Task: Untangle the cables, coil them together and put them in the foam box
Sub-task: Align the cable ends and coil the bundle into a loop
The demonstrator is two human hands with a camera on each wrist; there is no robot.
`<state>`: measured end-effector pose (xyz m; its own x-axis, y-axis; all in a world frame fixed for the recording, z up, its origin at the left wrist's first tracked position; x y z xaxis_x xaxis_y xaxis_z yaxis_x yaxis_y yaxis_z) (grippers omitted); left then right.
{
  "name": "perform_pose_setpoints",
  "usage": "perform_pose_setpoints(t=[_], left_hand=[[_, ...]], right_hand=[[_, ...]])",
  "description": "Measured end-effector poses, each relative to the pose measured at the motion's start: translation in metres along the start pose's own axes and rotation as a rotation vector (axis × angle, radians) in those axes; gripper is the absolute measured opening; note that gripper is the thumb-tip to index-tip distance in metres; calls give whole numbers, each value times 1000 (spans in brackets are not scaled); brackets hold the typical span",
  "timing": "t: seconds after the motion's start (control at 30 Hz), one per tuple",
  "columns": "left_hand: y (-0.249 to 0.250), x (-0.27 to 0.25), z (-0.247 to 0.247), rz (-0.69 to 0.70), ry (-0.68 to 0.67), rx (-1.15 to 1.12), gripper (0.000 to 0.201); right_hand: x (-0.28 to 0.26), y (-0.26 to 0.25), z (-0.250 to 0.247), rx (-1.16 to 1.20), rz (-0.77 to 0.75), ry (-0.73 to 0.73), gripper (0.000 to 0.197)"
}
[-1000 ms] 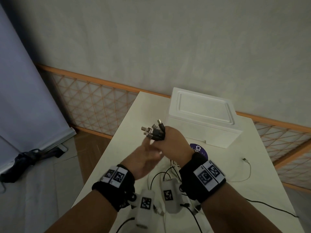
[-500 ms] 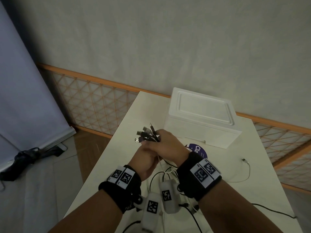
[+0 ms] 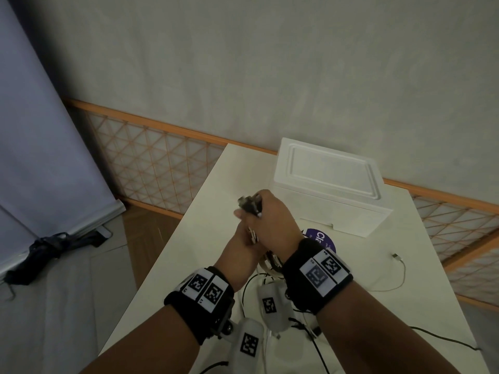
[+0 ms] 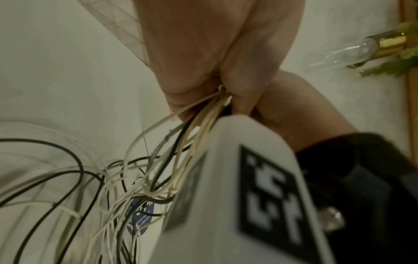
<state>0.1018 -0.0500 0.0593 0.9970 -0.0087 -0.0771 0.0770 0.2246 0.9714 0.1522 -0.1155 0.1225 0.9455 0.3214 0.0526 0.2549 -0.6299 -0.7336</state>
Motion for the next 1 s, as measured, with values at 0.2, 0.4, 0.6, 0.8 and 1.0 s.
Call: perform_pose_setpoints(t=[0.2, 0.4, 0.6, 0.8, 1.0], left_hand=[[2, 0, 3, -56, -11, -351, 29], [6, 2, 5, -65, 64, -365, 38], [8, 5, -7, -78, 129, -283, 9], [5, 7, -10, -137, 164, -277, 9], [2, 6, -14, -199, 209, -386, 13]], right_hand=[[6, 17, -11, 451, 145, 100, 27], [3, 10, -10, 371, 73, 53, 20], [1, 14, -16, 347, 51, 131, 27], [1, 27, -18, 669, 189, 275, 16], [-2, 17, -19, 953, 191, 198, 9]])
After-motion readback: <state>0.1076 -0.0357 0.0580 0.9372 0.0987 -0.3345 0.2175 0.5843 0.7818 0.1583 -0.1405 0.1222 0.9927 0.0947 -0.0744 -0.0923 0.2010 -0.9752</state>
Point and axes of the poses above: each hand's wrist, its own x-axis towards the middle knuckle, its own z-axis out of the palm, y = z × x, the point moved 4 cm from there along x, towards the middle knuckle, and after that the axes turned 1 degree about x, right-handed, at the moved point
